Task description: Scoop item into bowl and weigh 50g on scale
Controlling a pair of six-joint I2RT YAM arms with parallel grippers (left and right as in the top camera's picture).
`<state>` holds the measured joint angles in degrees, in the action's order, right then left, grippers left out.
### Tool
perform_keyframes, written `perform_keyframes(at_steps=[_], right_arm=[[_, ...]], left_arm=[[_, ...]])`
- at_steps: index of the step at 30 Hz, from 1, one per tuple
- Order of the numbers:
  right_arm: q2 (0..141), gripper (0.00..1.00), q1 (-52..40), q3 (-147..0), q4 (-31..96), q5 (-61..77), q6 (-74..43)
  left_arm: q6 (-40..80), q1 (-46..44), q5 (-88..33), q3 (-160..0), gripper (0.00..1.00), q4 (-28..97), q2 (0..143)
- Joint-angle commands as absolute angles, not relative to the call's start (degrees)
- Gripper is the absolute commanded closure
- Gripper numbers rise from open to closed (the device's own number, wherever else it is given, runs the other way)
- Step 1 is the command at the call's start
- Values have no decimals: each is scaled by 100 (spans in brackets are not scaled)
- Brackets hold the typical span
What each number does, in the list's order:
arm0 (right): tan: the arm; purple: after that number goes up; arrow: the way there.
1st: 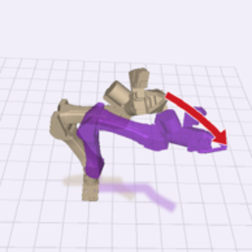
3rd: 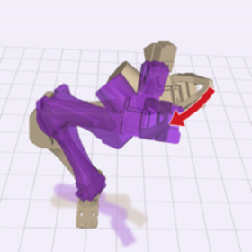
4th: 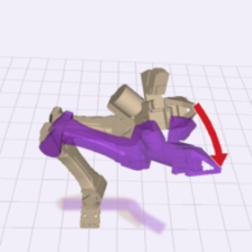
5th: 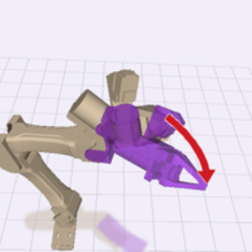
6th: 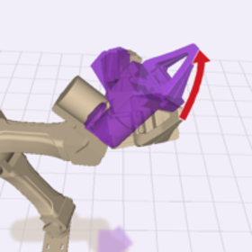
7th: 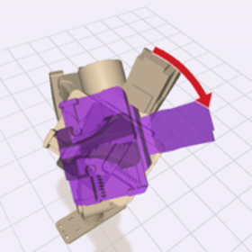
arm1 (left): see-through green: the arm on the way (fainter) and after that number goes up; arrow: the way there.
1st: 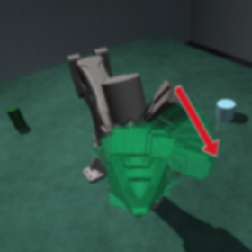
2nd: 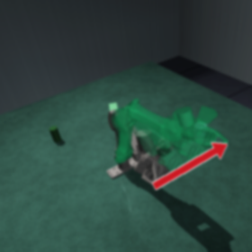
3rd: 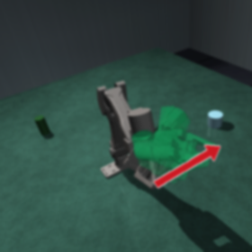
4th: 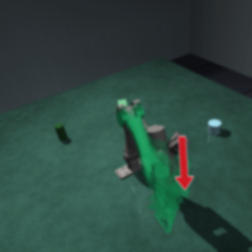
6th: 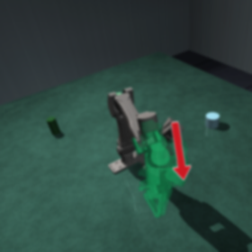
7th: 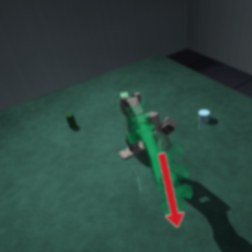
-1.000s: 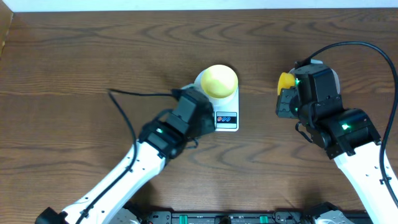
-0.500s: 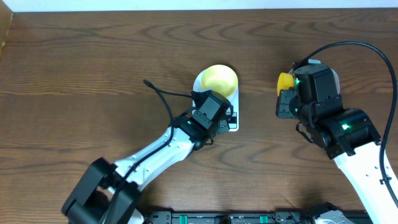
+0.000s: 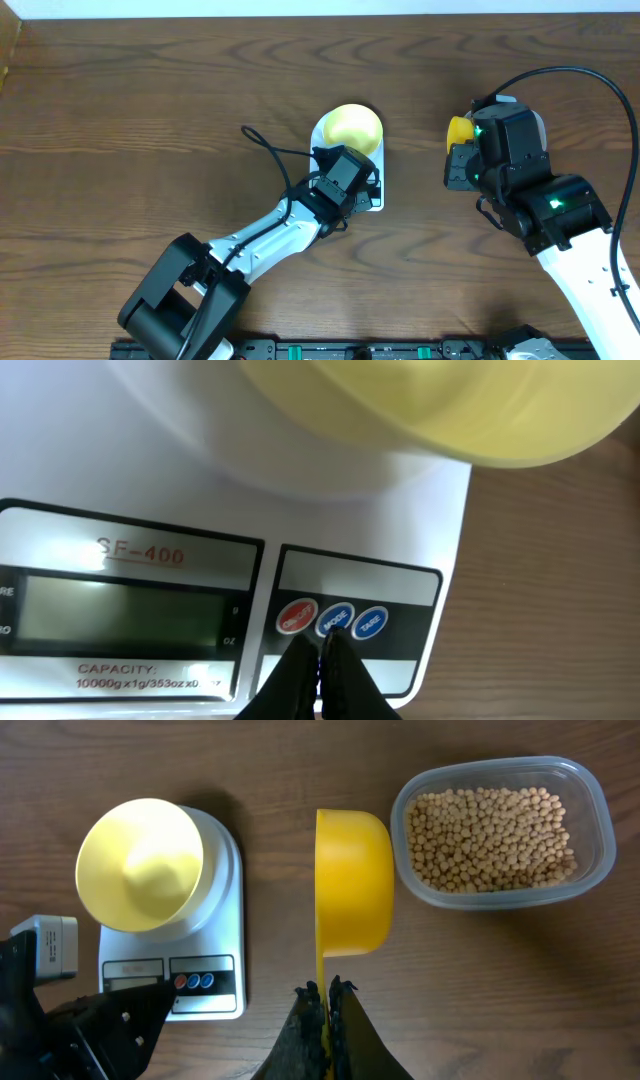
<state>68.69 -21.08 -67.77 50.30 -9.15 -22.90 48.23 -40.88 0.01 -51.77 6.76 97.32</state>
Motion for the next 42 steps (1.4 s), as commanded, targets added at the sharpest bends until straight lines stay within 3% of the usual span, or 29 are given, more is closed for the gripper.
perform_keyframes(at_steps=[1, 42], right_arm=[[6816, 99, -2060, -6783, 5037, -1039, -2198], [6816, 99, -2060, -6783, 5039, -1039, -2200]], left_arm=[[4814, -4077, 113, -5094, 93, 609, 9850], [4882, -3955, -104, -5094, 93, 392, 10298]])
